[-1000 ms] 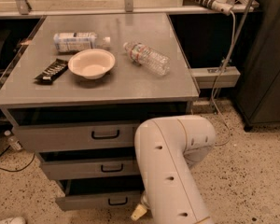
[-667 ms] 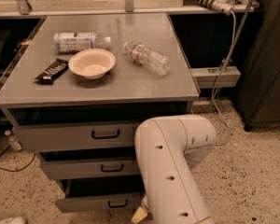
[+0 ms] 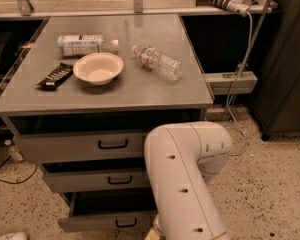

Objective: Open bottom drawer

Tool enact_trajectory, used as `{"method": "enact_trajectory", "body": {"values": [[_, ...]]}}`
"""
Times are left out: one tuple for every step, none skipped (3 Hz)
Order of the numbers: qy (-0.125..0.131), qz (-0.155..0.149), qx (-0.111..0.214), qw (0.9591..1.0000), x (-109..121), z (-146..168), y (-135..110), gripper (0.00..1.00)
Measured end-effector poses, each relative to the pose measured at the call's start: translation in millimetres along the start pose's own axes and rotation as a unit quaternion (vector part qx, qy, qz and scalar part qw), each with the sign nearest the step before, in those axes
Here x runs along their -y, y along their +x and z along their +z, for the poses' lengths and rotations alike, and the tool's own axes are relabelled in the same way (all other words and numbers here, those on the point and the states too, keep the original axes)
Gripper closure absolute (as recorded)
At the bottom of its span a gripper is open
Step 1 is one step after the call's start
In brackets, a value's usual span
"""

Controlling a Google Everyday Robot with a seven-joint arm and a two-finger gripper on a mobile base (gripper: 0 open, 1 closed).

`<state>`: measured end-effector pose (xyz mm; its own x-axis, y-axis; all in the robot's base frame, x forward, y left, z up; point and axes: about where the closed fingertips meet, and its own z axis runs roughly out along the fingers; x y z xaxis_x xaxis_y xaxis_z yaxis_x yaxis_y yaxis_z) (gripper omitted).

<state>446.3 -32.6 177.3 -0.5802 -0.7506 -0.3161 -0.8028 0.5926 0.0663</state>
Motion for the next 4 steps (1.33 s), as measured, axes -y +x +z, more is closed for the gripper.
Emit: {"method": "enact_trajectory", "body": {"values": [[-0.002, 0.004, -0.003, 1.0000, -3, -3, 3, 0.00], [-0.018, 0.026, -0.034, 0.9989, -33, -28, 41, 0.00], [-0.016, 0.023, -0.029, 0.9992, -28, -26, 35, 0.00], [-0.016, 0.023, -0.029, 0.9992, -28, -26, 35, 0.00]]}}
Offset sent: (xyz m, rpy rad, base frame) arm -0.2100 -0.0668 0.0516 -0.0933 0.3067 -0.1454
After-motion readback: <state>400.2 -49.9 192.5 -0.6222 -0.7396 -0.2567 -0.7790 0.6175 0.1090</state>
